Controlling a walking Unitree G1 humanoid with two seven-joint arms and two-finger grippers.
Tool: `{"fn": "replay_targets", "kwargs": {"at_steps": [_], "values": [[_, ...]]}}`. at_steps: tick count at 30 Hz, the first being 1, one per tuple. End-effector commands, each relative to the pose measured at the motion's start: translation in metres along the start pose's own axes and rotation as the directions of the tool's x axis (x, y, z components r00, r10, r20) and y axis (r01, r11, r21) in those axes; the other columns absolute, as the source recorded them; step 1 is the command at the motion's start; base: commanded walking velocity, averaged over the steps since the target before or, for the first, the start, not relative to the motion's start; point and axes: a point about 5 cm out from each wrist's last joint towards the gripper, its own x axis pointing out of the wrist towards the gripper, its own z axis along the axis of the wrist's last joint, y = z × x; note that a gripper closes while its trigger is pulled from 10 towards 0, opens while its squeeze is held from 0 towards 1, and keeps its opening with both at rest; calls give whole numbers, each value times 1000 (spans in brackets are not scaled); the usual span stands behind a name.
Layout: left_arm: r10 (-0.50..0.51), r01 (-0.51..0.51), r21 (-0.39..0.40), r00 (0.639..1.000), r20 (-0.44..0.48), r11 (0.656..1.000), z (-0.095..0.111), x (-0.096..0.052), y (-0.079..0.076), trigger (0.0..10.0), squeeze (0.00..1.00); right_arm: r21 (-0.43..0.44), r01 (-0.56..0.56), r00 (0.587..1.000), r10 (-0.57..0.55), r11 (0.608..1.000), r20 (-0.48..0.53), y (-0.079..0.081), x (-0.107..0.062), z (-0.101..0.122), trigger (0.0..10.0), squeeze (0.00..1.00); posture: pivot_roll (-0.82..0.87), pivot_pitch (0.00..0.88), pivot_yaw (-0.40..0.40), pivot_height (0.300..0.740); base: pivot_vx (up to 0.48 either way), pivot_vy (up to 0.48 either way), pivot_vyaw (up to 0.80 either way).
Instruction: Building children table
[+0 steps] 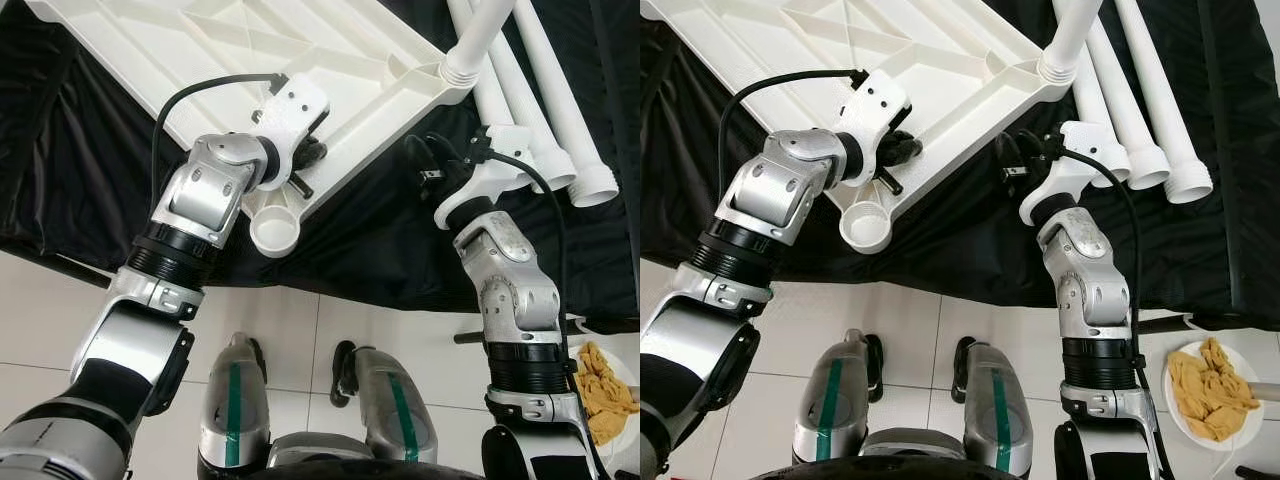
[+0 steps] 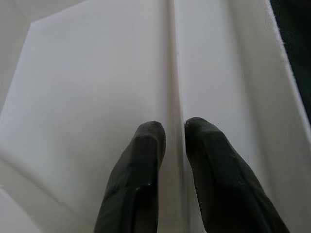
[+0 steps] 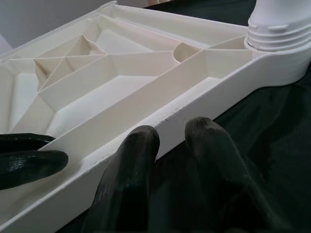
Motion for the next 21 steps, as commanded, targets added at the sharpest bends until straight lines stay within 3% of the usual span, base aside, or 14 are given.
{"fn": "replay_targets", "kwargs": {"at_steps": [1, 5, 10, 12, 13, 14, 16, 21], "values": [[256, -256, 2, 967, -3, 967, -5, -1, 12, 10000, 0, -5, -4, 1000, 4, 1000, -9, 0, -2, -2, 10000, 0, 58, 130, -17, 740, 0, 0, 0], [222, -226, 34, 970, 95, 974, 8, -18, 23, 10000, 0, -5, -16, 1000, 16, 1000, -4, 2, -3, -2, 10000, 0, 59, 123, -16, 740, 0, 0, 0], [207, -214, 48, 970, 131, 976, 12, -25, 26, 10000, 0, -6, -20, 1000, 20, 1000, -3, 2, -3, -2, 10000, 0, 62, 121, -18, 740, 0, 0, 0], [158, -177, 56, 956, 249, 983, 27, -47, 33, 10000, 0, -20, -33, 999, 33, 999, 5, 3, -2, -2, 10000, 0, 68, 121, -24, 740, 0, 0, 0], [158, -177, 56, 956, 249, 983, 27, -47, 33, 10000, 0, -20, -33, 999, 33, 999, 5, 3, -2, -2, 10000, 0, 68, 121, -24, 740, 0, 0, 0], [134, -161, 68, 945, 300, 984, 33, -57, 34, 10000, 0, -28, -45, 999, 45, 999, 9, 3, -2, -2, 10000, 0, 70, 122, -25, 740, 0, 0, 0], [134, -161, 68, 945, 300, 984, 33, -57, 34, 10000, 0, -28, -45, 999, 45, 999, 9, 3, -2, -2, 10000, 0, 70, 122, -25, 740, 0, 0, 0], [75, -106, 62, 920, 384, 992, 39, -75, 33, 10000, 0, -31, -62, 998, 62, 998, 11, 4, -1, -3, 10000, 0, 79, 121, -32, 740, 0, 0, 0]]}}
